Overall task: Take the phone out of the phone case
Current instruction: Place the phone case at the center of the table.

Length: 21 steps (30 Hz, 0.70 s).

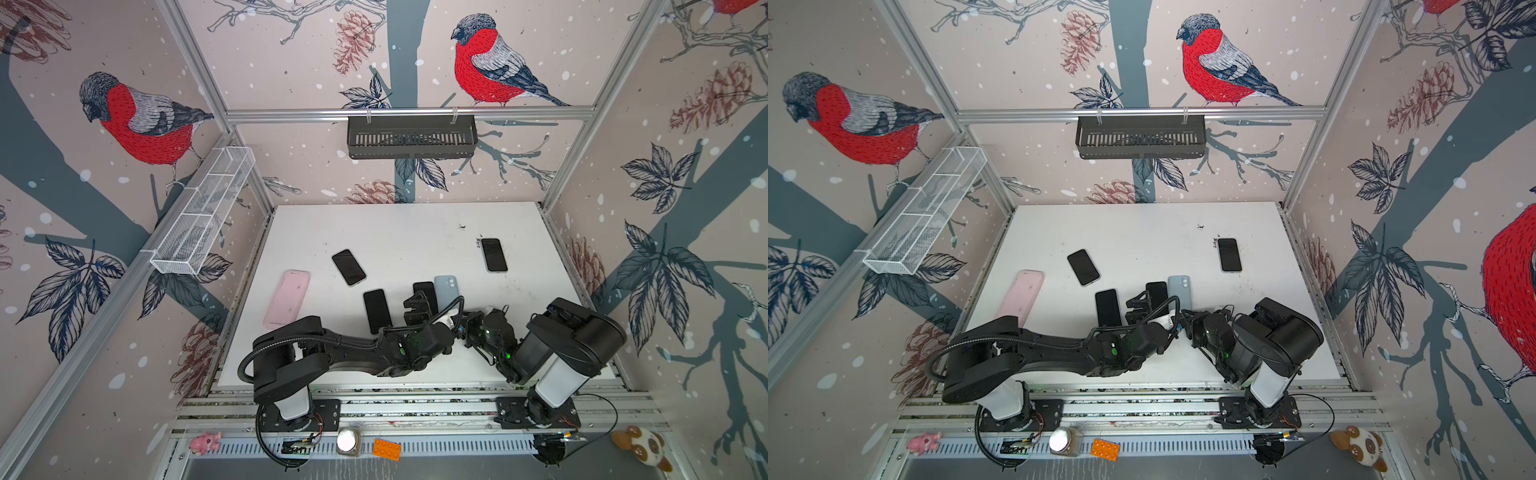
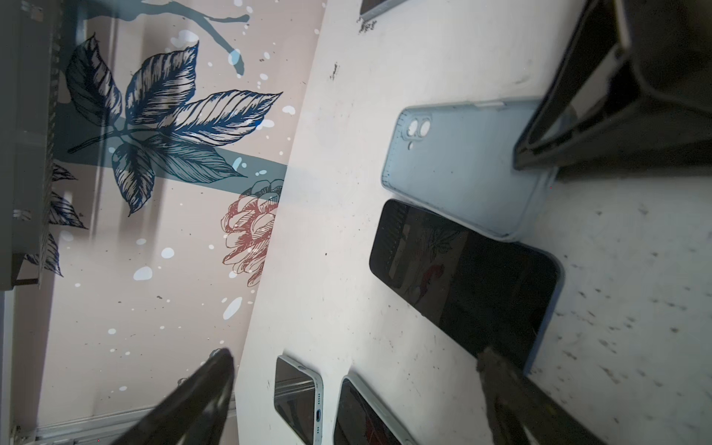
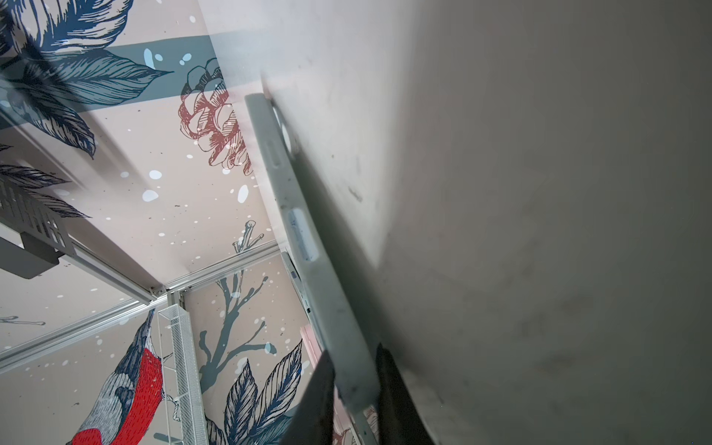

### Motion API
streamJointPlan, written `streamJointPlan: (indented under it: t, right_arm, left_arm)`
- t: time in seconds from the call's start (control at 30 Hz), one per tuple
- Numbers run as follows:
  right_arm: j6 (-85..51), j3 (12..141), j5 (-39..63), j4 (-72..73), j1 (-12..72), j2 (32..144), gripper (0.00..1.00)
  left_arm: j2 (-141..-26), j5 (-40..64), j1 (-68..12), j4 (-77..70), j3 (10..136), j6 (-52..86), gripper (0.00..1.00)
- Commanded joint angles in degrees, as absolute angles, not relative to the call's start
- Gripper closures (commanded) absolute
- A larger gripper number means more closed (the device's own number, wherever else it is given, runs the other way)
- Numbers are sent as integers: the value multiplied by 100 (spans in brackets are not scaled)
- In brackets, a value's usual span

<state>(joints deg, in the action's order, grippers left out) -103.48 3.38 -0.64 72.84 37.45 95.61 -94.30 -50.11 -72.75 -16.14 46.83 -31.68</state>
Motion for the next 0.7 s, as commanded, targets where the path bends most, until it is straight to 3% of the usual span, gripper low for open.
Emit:
streamJointPlan:
  t: [0.0, 0.17, 0.27, 0.37, 0.43, 0.6, 0.67]
  right_arm:
    - [-10079, 422, -266, 6606, 3801, 9266, 74]
    - [-9720, 455, -435, 5716, 3822, 8750, 66]
    - [-9489, 468, -457, 5394, 3824, 8515, 54]
    - [-9281, 467, -444, 5051, 3810, 8238, 34]
    - [-9029, 498, -344, 4831, 3805, 7966, 27]
    - [-8080, 699, -586, 3090, 3813, 6445, 5]
    - [-7649, 768, -813, 2244, 3814, 5663, 1]
  left_arm:
    - [-9189, -5021, -7231, -1453, 4874, -2650, 2]
    - [-8859, -4975, -7174, -1177, 5030, -2058, 2]
    - [-8661, -4944, -7113, -1018, 5085, -1698, 2]
    - [-8443, -4946, -7049, -850, 5144, -1311, 2]
    - [-8294, -4933, -7001, -717, 5193, -1040, 2]
    - [-7835, -4610, -6777, -134, 5429, -12, 2]
    - [-7622, -4381, -6649, -38, 5424, 400, 2]
